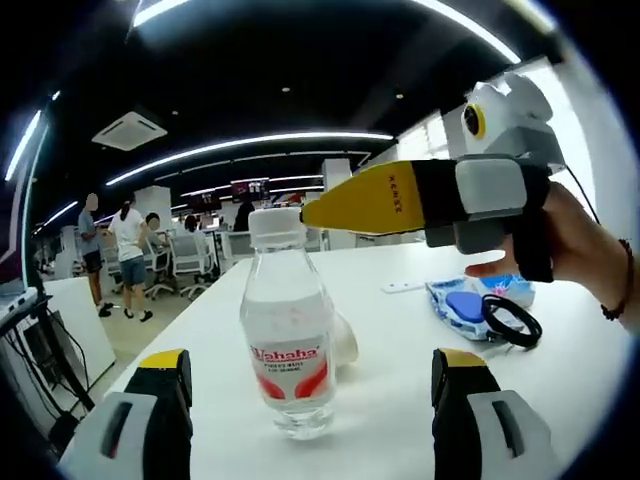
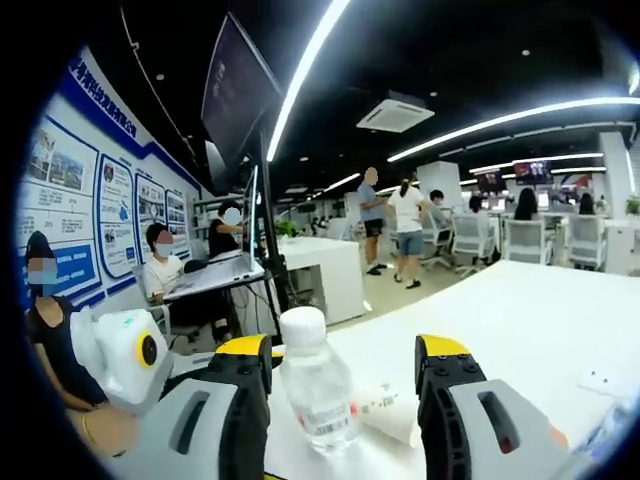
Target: Arrange the tabletop items into an orderly group along one side of the table until the central work area is clear of visible clutter.
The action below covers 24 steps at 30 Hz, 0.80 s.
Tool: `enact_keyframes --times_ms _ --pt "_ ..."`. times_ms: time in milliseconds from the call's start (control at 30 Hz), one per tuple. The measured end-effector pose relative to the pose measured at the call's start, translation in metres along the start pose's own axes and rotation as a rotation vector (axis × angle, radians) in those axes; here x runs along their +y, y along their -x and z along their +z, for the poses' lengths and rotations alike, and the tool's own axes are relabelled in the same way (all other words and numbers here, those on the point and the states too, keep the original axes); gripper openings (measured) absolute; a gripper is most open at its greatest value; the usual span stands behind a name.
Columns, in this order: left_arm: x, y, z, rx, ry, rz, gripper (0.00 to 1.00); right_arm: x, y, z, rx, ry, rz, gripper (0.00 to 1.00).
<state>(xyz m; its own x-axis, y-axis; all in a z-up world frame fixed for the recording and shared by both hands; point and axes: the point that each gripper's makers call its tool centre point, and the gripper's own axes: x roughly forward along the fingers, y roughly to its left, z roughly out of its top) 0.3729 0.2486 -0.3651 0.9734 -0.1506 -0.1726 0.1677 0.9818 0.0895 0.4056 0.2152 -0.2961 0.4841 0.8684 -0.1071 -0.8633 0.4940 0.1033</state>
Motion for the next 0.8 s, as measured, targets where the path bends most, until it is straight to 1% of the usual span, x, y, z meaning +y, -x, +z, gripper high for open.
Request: enact_keyframes --times_ms 100,167,233,433,467,600,667,733,800 --pt "-0.001 0.003 -0.002 -0.008 0.002 -0.005 1.00 -0.013 0.003 -0.008 0.024 -0.023 -0.024 0.52" --pt "0.000 0.005 -0.009 0.015 0.005 -0.006 1.00 -0.020 0.004 -0.012 0.024 -0.046 -0.033 0.51" --pt "-0.001 0.007 -0.013 0.018 0.004 -0.010 1.00 -0.024 0.005 -0.014 0.023 -0.072 -0.031 0.50" --pt "-0.002 0.009 -0.015 0.025 0.006 -0.011 1.00 -0.025 0.005 -0.016 0.024 -0.082 -0.028 0.48" --pt "-0.006 0.021 -0.017 0.022 0.001 -0.026 1.00 -0.037 0.003 -0.025 0.041 -0.102 -0.041 0.48" --pt "-0.012 0.042 -0.011 -0.010 0.009 -0.054 1.00 -0.047 0.000 -0.040 0.077 -0.107 -0.053 0.46" --pt "-0.020 0.058 -0.010 -0.014 0.000 -0.079 1.00 -0.051 -0.005 -0.046 0.097 -0.109 -0.056 0.46" --pt "-0.023 0.065 -0.010 -0.012 -0.006 -0.092 1.00 -0.052 -0.008 -0.050 0.108 -0.111 -0.061 0.48" --pt "-0.024 0.070 -0.009 -0.017 -0.002 -0.097 1.00 -0.053 -0.010 -0.053 0.120 -0.103 -0.062 0.47"
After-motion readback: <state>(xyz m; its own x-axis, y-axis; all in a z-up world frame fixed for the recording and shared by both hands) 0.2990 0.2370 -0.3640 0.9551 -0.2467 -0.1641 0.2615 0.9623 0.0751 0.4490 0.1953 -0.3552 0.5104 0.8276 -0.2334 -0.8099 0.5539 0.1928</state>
